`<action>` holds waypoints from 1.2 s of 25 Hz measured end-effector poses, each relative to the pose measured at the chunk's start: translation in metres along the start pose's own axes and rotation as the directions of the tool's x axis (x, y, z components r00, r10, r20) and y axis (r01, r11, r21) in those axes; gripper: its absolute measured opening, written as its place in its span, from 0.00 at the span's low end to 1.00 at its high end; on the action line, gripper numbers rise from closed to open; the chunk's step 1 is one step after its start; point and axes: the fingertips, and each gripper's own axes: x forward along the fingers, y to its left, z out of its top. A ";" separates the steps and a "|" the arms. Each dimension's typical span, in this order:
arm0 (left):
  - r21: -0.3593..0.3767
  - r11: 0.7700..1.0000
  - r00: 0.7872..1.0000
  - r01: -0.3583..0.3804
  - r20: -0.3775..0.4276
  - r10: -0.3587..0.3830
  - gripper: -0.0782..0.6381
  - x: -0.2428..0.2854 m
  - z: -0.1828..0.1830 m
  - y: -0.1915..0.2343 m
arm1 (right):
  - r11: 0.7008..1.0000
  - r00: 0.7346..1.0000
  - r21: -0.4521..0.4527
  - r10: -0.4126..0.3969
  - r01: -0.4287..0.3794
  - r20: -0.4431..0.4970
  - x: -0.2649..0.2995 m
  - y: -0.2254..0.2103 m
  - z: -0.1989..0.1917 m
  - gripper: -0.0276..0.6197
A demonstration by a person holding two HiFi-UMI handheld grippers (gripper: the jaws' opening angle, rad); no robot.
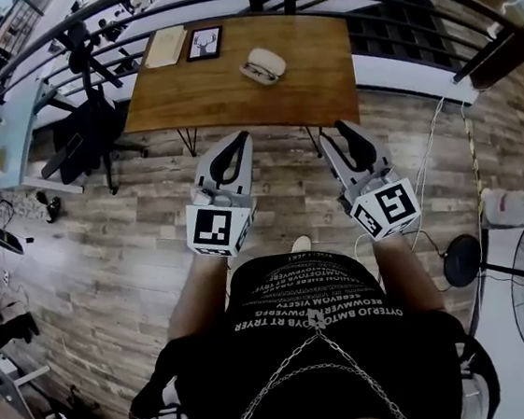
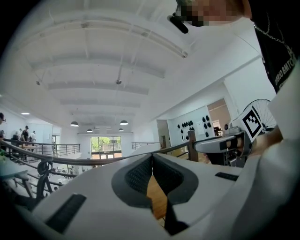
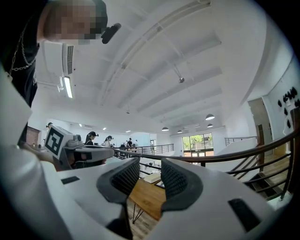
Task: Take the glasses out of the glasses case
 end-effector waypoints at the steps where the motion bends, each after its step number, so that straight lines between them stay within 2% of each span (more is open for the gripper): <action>1: -0.001 1.000 1.000 -0.001 -0.006 0.001 0.15 0.003 -0.003 0.002 | 1.000 1.000 0.005 -0.001 0.001 -0.002 0.003 -0.004 -0.002 0.24; 5: -0.009 1.000 0.999 -0.016 -0.027 0.016 0.15 0.009 -0.015 0.001 | 1.000 1.000 0.019 0.004 -0.004 -0.009 0.003 -0.014 -0.013 0.24; 13: -0.009 1.000 0.999 -0.003 -0.033 0.003 0.15 0.017 -0.011 0.005 | 0.999 1.000 0.029 -0.015 0.015 -0.013 0.006 -0.022 -0.010 0.24; 21: 0.002 1.000 1.000 0.013 -0.021 -0.013 0.15 0.046 -0.009 0.025 | 0.999 0.999 0.029 -0.041 0.041 -0.014 0.033 -0.039 -0.013 0.24; 30: -0.006 1.000 0.998 0.024 -0.054 -0.024 0.15 0.071 -0.023 0.059 | 0.998 0.999 0.033 -0.050 0.050 -0.016 0.071 -0.051 -0.016 0.24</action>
